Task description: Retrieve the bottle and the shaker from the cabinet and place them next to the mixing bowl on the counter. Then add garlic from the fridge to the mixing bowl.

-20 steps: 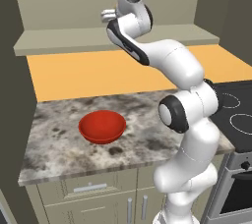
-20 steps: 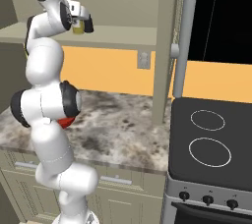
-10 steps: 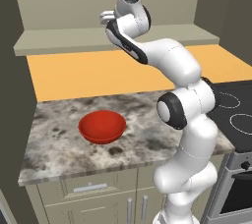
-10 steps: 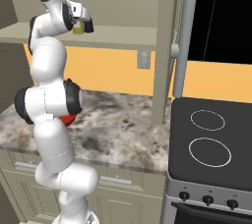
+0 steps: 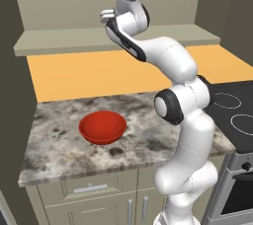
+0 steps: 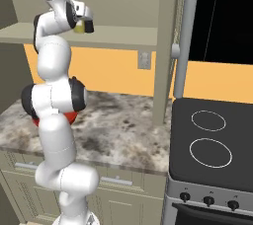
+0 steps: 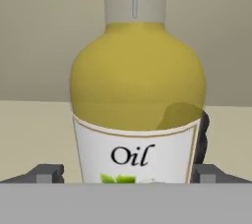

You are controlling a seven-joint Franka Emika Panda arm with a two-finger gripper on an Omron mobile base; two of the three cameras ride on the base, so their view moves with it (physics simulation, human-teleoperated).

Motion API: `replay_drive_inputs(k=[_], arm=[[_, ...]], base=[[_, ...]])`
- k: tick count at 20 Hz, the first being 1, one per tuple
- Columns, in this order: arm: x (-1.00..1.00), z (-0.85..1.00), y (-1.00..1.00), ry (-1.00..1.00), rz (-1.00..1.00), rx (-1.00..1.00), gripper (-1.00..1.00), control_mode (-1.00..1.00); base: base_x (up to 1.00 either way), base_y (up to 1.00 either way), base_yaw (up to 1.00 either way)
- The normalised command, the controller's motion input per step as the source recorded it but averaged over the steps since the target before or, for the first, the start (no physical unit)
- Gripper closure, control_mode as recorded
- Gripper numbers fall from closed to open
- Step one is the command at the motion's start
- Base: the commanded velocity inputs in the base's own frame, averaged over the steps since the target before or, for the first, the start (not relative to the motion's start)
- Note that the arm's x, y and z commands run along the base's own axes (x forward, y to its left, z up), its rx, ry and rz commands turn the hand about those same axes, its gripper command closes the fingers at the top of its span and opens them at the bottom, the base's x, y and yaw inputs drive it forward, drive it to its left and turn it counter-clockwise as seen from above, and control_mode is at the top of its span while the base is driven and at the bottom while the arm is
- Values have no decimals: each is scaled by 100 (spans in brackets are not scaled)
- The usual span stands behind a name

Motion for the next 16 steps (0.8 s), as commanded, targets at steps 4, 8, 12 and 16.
replay_drive_inputs(k=[4, 8, 12, 16], arm=[[0, 0, 0, 0, 0, 0, 100, -100], [0, 0, 0, 0, 0, 0, 100, -100], [0, 0, 0, 0, 0, 0, 100, -100], [-15, 0, 0, 0, 0, 0, 100, -100]], base=[[0, 0, 0], [0, 0, 0], [0, 0, 0], [0, 0, 0]])
